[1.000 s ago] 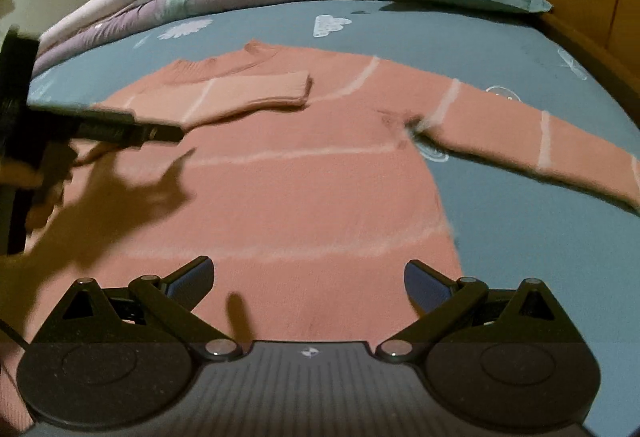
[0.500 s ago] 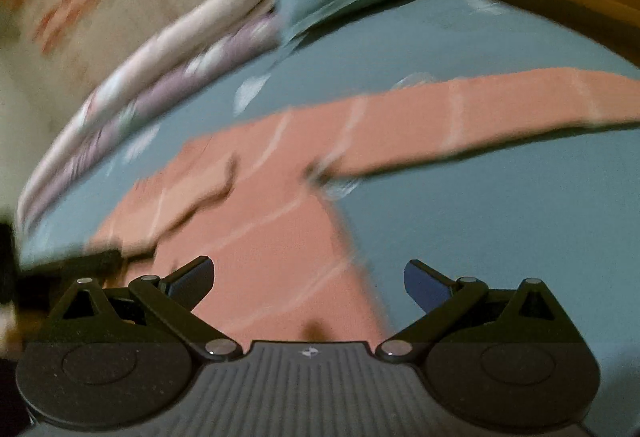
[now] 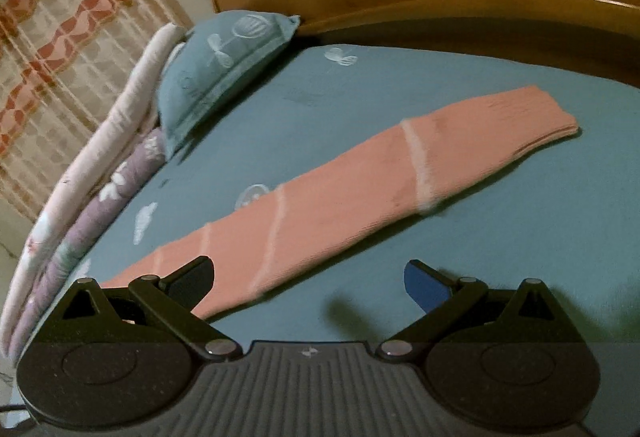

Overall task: Fold clothes
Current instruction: 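Lower the right tool onto the sleeve cuff and close on it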

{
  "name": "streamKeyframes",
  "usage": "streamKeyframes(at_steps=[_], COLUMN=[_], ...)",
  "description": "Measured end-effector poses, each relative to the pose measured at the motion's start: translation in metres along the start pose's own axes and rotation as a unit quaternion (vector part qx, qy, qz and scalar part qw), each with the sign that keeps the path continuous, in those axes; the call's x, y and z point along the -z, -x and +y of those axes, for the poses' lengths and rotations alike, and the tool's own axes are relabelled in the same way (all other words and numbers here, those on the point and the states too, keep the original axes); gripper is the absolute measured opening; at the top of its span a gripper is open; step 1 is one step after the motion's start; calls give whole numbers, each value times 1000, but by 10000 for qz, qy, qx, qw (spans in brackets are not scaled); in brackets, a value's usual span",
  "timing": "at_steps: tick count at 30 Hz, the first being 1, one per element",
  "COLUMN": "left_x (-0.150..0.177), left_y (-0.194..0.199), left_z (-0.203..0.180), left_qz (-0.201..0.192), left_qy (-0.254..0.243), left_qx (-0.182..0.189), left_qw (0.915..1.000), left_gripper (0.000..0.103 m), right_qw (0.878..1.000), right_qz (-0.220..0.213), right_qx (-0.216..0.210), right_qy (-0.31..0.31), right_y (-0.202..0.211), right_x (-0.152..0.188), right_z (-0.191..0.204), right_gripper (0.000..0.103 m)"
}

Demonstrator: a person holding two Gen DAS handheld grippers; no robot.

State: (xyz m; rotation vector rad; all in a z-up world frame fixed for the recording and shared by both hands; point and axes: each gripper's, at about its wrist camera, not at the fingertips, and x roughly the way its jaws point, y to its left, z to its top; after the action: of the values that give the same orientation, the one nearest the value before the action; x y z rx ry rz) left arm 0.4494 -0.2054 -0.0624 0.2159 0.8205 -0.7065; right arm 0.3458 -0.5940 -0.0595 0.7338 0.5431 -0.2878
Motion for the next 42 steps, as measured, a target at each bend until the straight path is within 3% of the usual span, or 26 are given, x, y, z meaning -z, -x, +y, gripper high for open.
streamKeyframes(at_steps=[26, 36, 42], left_x=[-11, -5, 3], left_y=[-22, 5, 28], left_z=[-25, -14, -5], left_qz=[96, 5, -104], left_qy=[-415, -333, -253], left_qx=[-29, -147, -175], left_qw=[9991, 9993, 9995], left_gripper=[102, 102, 102], right_qw=[9952, 9945, 9948], right_qz=[-964, -1006, -961], right_qx=[-147, -198, -329], right_qy=[-3, -227, 62], right_y=[-59, -54, -44], right_x=[-32, -43, -56], right_z=[-27, -15, 17], right_gripper=[103, 103, 103])
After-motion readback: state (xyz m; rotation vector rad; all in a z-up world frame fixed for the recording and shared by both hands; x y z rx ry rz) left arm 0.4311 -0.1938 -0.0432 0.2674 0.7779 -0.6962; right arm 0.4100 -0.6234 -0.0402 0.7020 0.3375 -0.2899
